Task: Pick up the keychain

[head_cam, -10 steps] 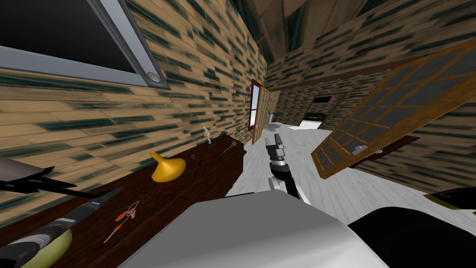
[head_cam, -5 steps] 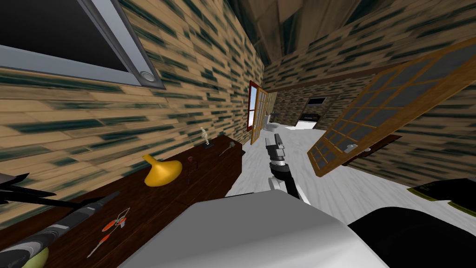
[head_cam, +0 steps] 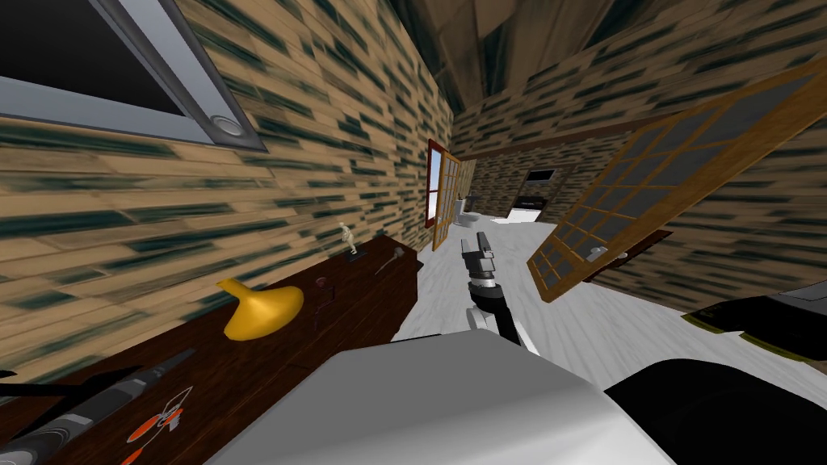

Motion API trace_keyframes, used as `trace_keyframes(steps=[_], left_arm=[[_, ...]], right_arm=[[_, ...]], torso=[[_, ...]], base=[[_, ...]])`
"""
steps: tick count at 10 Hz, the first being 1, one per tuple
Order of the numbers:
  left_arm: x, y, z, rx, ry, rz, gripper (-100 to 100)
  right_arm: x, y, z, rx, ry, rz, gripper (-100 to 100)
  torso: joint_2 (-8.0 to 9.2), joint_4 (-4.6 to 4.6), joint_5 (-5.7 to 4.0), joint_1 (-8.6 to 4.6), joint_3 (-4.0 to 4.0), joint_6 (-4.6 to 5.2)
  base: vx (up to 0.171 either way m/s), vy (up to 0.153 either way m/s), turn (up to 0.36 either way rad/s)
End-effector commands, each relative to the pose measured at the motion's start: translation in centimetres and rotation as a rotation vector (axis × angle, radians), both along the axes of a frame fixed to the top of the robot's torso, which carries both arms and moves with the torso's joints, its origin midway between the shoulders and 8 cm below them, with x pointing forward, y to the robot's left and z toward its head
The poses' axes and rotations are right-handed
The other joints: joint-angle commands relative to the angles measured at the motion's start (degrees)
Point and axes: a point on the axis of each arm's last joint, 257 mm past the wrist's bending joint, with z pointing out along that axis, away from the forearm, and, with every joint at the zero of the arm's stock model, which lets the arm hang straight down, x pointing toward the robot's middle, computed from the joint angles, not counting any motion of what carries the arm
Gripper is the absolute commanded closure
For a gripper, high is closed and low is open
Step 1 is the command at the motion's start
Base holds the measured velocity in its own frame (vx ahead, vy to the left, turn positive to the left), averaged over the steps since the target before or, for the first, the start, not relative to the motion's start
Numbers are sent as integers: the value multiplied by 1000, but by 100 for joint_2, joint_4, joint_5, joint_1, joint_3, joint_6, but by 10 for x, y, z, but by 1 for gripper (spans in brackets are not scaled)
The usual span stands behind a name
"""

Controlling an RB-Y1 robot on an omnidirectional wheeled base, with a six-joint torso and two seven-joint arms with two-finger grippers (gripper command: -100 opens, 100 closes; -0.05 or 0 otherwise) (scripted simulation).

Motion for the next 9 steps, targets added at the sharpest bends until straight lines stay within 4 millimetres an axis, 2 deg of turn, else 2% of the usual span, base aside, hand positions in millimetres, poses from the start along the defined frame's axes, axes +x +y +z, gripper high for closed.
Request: trace_keyframes(steps=[1,3,4,5,6,7,9], left_arm=[[-1,0,0,1,3,2,-100],[-32,9,-13,17,86,29,-100],[-32,9,-13,17,86,29,-100],[-56,15,-23,27,149,49,-100],[-72,17,-30,30,188,61,-100],[-72,17,-30,30,188,61,-100],[-111,17,-50,24,278,83,-100]], right_arm=[[0,0,0,0,0,0,0],[0,0,0,0,0,0,0],[0,0,0,0,0,0,0],[0,0,0,0,0,0,0],[0,0,0,0,0,0,0],[0,0,0,0,0,0,0],[0,0,0,0,0,0,0]], torso=[[0,0,0,0,0,0],[-2,0,0,-4,-1,1],[-14,-3,-4,-21,-8,-1],[-14,-4,-4,-20,-9,1],[-12,-3,-4,-18,-7,3],[-13,-3,-5,-20,-7,1],[-7,-2,-1,-9,-4,2]], base=[[18,-6,34],[65,-61,-27],[72,-74,2],[57,-64,-119],[67,-72,-109],[42,-42,-9],[59,-53,-92]])
